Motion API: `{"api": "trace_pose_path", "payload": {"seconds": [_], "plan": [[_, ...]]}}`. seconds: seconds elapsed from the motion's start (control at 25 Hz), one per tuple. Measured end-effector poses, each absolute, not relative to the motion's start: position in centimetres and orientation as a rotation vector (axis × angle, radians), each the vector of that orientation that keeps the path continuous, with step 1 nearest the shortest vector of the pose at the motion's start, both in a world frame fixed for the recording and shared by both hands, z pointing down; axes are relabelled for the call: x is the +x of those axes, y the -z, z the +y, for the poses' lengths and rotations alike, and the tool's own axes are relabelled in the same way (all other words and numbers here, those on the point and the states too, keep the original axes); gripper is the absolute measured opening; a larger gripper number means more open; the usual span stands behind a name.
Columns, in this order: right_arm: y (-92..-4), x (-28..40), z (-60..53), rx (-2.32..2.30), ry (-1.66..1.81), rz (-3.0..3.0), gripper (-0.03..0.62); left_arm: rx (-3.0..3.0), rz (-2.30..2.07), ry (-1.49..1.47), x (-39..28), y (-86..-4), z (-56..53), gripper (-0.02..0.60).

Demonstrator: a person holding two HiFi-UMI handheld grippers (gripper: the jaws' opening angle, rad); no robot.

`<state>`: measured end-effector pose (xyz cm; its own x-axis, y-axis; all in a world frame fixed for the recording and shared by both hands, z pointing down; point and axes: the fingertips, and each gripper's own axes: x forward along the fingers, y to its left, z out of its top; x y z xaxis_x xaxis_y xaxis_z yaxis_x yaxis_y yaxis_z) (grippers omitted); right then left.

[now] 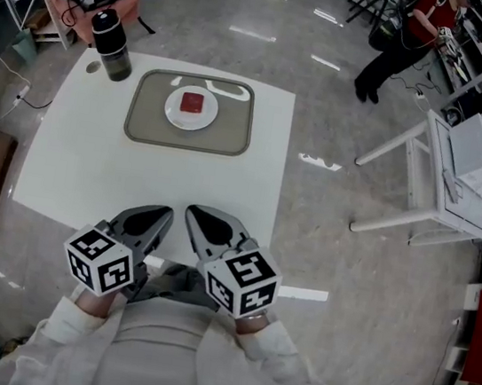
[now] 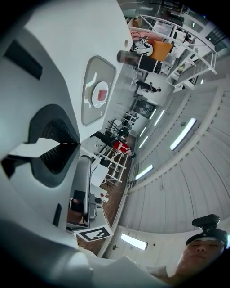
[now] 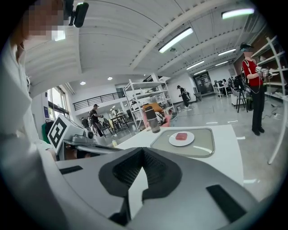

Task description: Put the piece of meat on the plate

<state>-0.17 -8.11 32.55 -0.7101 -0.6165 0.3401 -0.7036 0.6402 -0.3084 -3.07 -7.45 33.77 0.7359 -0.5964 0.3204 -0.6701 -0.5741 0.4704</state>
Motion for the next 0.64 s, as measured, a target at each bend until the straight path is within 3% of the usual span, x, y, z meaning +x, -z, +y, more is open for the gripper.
{"api": "trace_pose_path", "payload": {"seconds": [0.64], "plan": [[-32.60,0.12,-7.28,1.083,-0.610,-2.657,0.014,2.342,-0.931,-0.139,-3.37,-33.71,-6.62,0.009]]}}
